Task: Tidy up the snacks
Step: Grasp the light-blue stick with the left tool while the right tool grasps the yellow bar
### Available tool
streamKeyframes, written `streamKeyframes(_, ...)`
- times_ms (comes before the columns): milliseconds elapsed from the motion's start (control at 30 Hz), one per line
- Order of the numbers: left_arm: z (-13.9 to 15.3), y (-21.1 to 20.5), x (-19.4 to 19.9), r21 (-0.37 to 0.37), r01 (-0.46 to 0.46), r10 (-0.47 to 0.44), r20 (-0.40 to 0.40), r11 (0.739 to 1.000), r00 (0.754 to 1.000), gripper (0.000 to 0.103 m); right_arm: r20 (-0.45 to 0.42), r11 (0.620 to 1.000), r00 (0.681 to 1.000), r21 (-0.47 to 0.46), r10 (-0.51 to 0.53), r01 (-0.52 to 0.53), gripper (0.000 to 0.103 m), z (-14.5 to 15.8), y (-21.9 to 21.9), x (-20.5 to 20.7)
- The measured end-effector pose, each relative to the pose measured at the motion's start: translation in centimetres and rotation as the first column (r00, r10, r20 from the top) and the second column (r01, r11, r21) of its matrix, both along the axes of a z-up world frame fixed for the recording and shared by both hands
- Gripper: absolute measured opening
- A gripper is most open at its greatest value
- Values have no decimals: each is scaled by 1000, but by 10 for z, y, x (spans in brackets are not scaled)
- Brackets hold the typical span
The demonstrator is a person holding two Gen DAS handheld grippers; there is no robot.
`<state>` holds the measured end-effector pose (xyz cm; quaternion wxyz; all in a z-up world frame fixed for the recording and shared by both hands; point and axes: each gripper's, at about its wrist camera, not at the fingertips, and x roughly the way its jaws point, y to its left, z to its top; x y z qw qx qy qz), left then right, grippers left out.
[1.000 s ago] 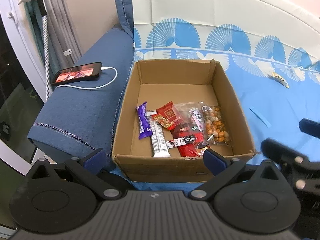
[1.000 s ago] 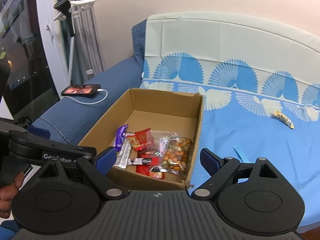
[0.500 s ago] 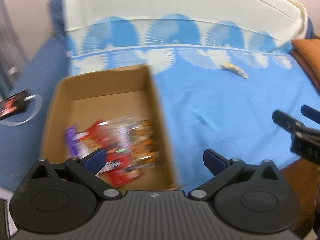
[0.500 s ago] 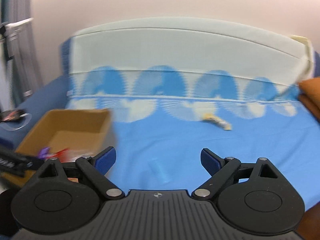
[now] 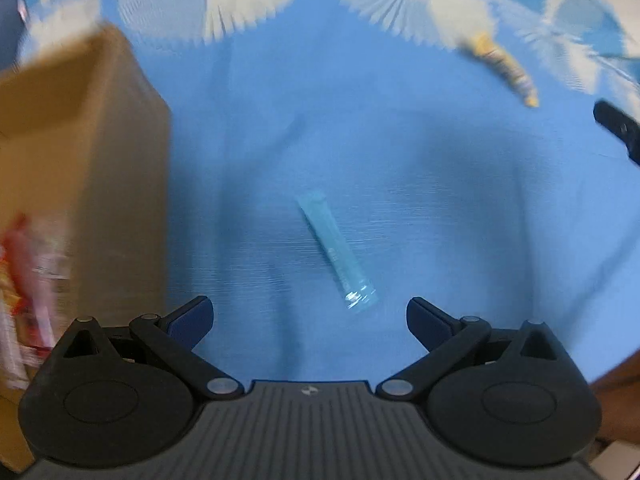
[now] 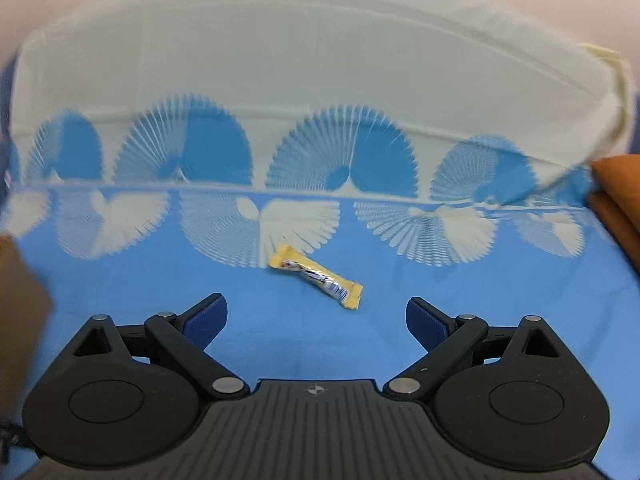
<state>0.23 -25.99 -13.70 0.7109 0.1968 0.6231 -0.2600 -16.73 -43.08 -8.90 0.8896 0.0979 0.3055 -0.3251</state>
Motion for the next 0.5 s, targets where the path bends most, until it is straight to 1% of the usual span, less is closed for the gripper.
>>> streamKeyframes(33,-13,-10,7,13,-19,20,-33,1000,999,103,-21,1000,1000,-3,16,-16,97,-12,-17,14)
streamKeyframes(67,-24,-18,13,35,-36,37,-45,999,998,103,-47,999,998,-2,33,-33,97,-24,-32,29)
streamKeyframes(167,-49,-38,28,76,-52,56,-53,996,997,103,-80,998,995,30,61,-59,97,-55,-68,65)
streamKeyframes(233,-60,-47,35,81,-51,57,-71,995,996,103,-90,997,994,48,60,-55,97,-74,-85,84)
streamKeyframes(333,-70,-52,40,71,-53,60,-94,996,994,103,-109,997,993,55,55,-50,97,-95,-98,106)
streamKeyframes(433,-84,-51,41,97,-52,63,-113,994,992,103,-144,997,987,51,72,-65,97,-118,-108,126)
streamKeyframes(500,-87,-51,38,102,-47,56,-84,994,995,103,-173,997,982,39,76,-70,98,-132,-108,134)
